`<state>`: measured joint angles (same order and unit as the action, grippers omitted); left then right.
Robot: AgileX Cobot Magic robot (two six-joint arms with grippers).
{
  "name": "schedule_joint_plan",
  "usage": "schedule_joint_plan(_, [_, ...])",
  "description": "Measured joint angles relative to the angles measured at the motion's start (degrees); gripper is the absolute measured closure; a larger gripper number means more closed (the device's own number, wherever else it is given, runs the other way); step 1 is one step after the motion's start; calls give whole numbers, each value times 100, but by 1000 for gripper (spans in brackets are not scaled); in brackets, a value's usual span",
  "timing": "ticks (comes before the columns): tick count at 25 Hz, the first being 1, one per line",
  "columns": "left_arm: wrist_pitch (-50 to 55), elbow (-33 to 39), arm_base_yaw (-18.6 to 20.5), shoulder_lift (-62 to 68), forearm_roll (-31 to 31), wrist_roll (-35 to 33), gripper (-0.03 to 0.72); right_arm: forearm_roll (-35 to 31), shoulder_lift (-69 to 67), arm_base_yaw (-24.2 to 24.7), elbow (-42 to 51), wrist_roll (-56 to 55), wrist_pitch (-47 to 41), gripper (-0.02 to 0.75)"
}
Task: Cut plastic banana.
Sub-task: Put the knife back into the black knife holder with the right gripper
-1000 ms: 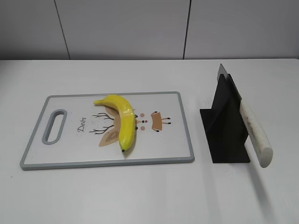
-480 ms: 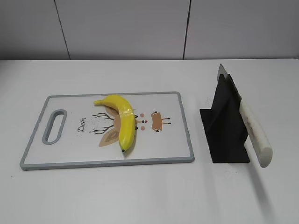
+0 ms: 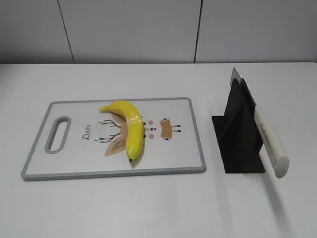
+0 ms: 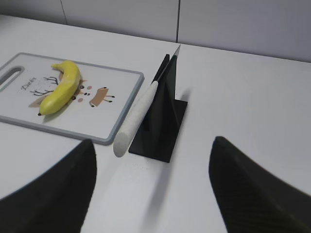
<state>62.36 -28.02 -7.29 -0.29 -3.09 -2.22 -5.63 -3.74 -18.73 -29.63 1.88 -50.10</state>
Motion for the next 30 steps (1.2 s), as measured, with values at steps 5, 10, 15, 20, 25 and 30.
schedule_joint_plan(5, [-5, 0, 0, 0, 0, 0, 136, 48, 0, 0, 251, -96, 561, 185])
schedule_joint_plan(10, [-5, 0, 0, 0, 0, 0, 136, 112, 0, 0, 346, -108, 874, 187])
schedule_joint_plan(15, [-10, 0, 0, 0, 0, 0, 136, 152, 0, 0, 263, -122, 673, 187])
schedule_joint_plan(20, [-10, 0, 0, 0, 0, 0, 136, 227, 11, 0, -85, -122, -406, 187])
schedule_joint_plan(25, [-16, 0, 0, 0, 0, 0, 136, 227, 105, 0, 16, -117, -922, 187])
schedule_joint_plan(30, [-16, 0, 0, 0, 0, 0, 136, 227, 363, 0, 48, -117, -933, 187])
